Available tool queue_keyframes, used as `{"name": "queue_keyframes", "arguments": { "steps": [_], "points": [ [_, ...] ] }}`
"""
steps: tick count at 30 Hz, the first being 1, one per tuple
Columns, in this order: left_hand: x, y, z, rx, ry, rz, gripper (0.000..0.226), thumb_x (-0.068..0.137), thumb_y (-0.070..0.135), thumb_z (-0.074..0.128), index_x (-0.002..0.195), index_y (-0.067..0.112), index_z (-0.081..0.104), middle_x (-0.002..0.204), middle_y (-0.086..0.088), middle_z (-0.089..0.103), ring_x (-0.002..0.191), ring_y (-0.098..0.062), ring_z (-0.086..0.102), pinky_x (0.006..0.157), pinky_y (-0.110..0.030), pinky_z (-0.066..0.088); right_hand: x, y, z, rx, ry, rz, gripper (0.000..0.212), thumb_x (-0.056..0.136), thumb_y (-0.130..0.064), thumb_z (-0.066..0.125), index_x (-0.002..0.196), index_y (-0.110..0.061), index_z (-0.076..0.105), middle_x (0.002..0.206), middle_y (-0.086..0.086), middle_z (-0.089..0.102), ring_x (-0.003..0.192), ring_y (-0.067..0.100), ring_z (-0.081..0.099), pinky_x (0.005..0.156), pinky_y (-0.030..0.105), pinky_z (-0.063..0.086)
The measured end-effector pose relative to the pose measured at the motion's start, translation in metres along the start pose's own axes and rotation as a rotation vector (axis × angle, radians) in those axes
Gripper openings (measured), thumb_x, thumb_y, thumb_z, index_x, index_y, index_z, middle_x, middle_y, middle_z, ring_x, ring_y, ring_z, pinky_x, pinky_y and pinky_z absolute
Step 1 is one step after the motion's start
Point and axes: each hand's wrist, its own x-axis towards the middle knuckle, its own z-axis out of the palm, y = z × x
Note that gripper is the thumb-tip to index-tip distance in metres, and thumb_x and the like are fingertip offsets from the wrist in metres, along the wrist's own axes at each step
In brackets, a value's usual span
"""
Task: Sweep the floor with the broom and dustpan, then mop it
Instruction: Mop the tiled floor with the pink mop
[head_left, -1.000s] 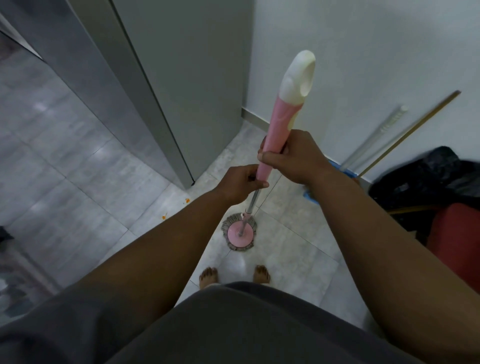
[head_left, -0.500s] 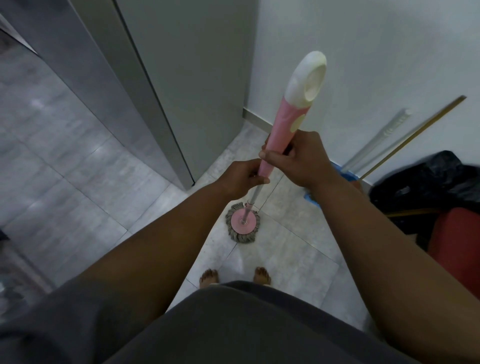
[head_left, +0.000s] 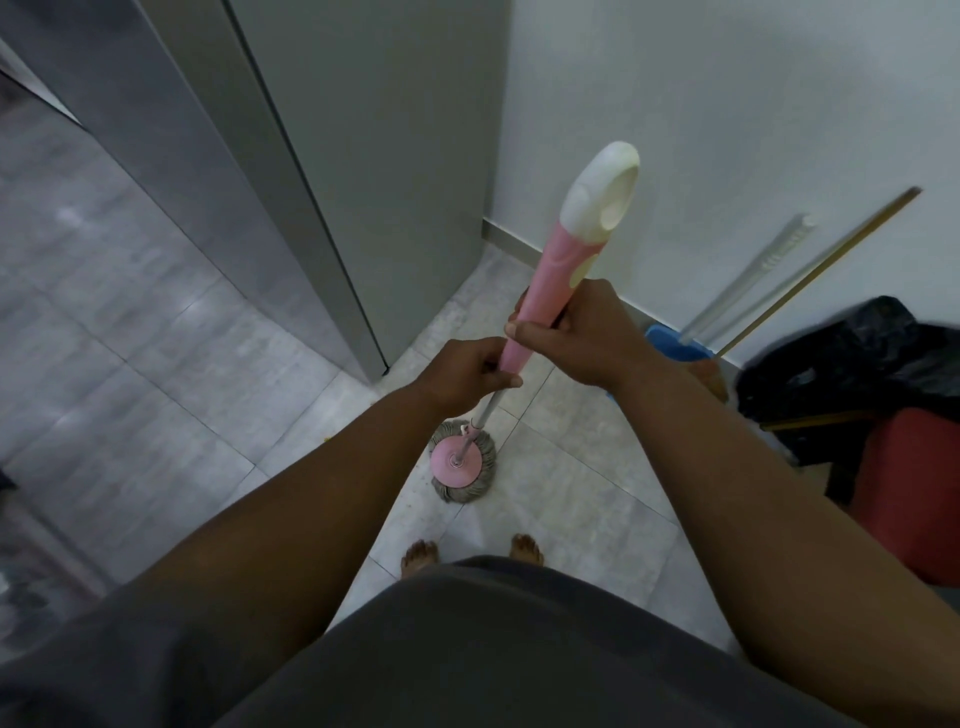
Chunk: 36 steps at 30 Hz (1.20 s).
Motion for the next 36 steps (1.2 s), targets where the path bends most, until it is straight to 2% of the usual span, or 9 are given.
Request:
{"name": "queue_keyframes", "arguments": {
  "steps": [5,10,13,15,19,22,26,28,36],
  "points": [
    [-0.002,0.006,0.007,-0.037,0.028,0.045,0.039,0.09,0.028,0.07,0.126,0.014,0.064,0.112,-0.006,0.071,0.097,-0.017,0.065,0.089,-0.028,0.051,-0.003,-0.002,-0.004,-0.057,0.054,-0.026,0.028,0.079,-0.034,0.072,0.083,-0.007,0.069,0.071,0.005,0.068,0.067,0.017,0.067,0.062,0.034,0.057],
    [0.009,0.018,0.011,-0.07,0.043,0.038,0.034,0.09,0.026,0.071,0.121,0.012,0.065,0.104,0.001,0.068,0.09,-0.01,0.06,0.078,-0.013,0.045,0.0,-0.005,-0.015,-0.111,0.095,-0.098,0.028,0.077,-0.035,0.072,0.083,-0.008,0.07,0.071,0.004,0.069,0.067,0.016,0.067,0.064,0.034,0.057],
    [0.012,0.017,0.017,-0.076,0.027,0.004,0.03,0.089,0.024,0.072,0.114,0.011,0.066,0.093,0.008,0.062,0.084,-0.007,0.059,0.074,-0.012,0.043,-0.003,-0.002,-0.013,-0.184,0.084,-0.168,0.027,0.079,-0.032,0.073,0.086,-0.005,0.071,0.075,0.006,0.071,0.069,0.019,0.067,0.066,0.031,0.054],
    [0.011,0.014,0.022,-0.038,0.017,-0.011,0.027,0.089,0.024,0.073,0.111,0.009,0.068,0.089,0.009,0.06,0.08,-0.005,0.057,0.07,-0.009,0.04,-0.007,0.001,-0.007,-0.214,0.059,-0.19,0.026,0.08,-0.029,0.074,0.087,-0.005,0.071,0.077,0.006,0.071,0.068,0.017,0.066,0.065,0.026,0.051],
    [0.008,0.01,0.025,-0.03,-0.012,-0.008,0.026,0.09,0.024,0.071,0.109,0.008,0.069,0.09,0.009,0.061,0.082,-0.005,0.058,0.074,-0.013,0.042,-0.012,0.004,-0.003,-0.198,0.058,-0.2,0.024,0.08,-0.028,0.075,0.088,-0.005,0.071,0.077,0.004,0.071,0.066,0.014,0.064,0.062,0.012,0.045],
    [0.006,0.008,0.017,0.054,-0.022,0.018,0.026,0.09,0.029,0.07,0.107,0.01,0.069,0.08,0.016,0.056,0.069,0.006,0.052,0.065,-0.008,0.037,-0.012,0.002,-0.002,-0.154,0.052,-0.212,0.025,0.081,-0.029,0.075,0.089,-0.006,0.071,0.079,0.003,0.071,0.069,0.012,0.065,0.066,0.019,0.051],
    [0.003,0.004,0.004,0.127,-0.052,0.05,0.03,0.091,0.031,0.069,0.114,0.011,0.067,0.103,-0.003,0.069,0.088,-0.015,0.064,0.08,-0.027,0.052,-0.008,0.001,0.002,-0.101,0.037,-0.15,0.027,0.08,-0.035,0.074,0.094,-0.011,0.071,0.082,-0.004,0.07,0.073,0.007,0.066,0.07,0.022,0.054],
    [0.001,-0.001,0.0,0.156,-0.066,0.062,0.031,0.091,0.03,0.068,0.115,0.011,0.066,0.106,-0.007,0.071,0.094,-0.021,0.066,0.085,-0.034,0.054,-0.006,0.001,0.008,-0.057,0.018,-0.102,0.026,0.08,-0.035,0.073,0.093,-0.013,0.071,0.08,-0.006,0.07,0.074,0.006,0.066,0.071,0.024,0.054],
    [-0.002,-0.006,-0.003,0.147,0.014,0.085,0.031,0.092,0.028,0.068,0.116,0.009,0.064,0.101,-0.009,0.071,0.088,-0.021,0.065,0.079,-0.031,0.051,0.005,-0.005,0.012,-0.041,0.008,-0.068,0.023,0.079,-0.032,0.072,0.088,-0.011,0.07,0.077,-0.001,0.07,0.072,0.01,0.067,0.069,0.03,0.056]
  ]
}}
